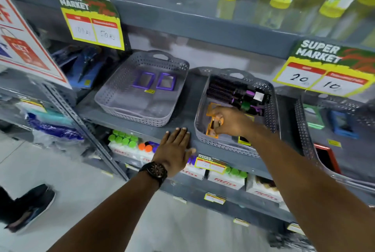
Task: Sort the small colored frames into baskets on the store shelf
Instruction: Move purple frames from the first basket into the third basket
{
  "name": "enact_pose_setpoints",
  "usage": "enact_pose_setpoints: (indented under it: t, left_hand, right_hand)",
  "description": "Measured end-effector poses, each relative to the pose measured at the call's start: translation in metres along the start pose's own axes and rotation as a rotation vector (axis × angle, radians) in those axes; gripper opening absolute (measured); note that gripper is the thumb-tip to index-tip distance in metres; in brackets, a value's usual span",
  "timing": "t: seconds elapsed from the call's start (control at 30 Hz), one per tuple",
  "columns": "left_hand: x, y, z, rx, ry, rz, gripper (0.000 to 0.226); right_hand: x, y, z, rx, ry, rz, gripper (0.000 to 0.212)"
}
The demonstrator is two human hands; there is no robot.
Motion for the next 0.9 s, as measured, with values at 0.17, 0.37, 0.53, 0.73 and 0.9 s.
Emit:
enact_pose_setpoints:
  t: [0.17,0.37,0.53,0.73,0.9]
  left_hand:
    - [0.005,0.003,-0.001,0.000,-0.016,-0.024,0.063]
    - [0.004,-0.002,-0.003,-0.001,-0.018,-0.008,0.062]
    - [0.004,-0.006,-0.018,-0.036,0.031,0.019,0.064]
    - [0.013,-0.005,-0.045,-0.039,0.068,-0.010,0.065]
    - [0.017,0.001,-0.061,-0.037,0.108,-0.076,0.057]
  right_hand:
    - [-0.005,0.012,-0.003,0.058,-0.002,0.007,0.058]
    - [-0.007,0.014,-0.012,0.067,-0.020,-0.053,0.062]
    - [0.022,-0.019,-0.036,-0.195,-0.075,-0.294,0.045]
    - [0.081,-0.032,-0.093,-0.251,-0.305,-0.204,0.045]
    - [0.117,-0.022,-0.156,-0.155,-0.371,0.032,0.058]
Point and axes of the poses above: each hand's wrist, its own z-axis away from the middle knuckle, its own y-axis out of the palm, x = y × z, the point moved 3 cm from there along -z, towards the middle knuckle, and after that the axes turned 5 degrees about y, right-handed, at the moved point
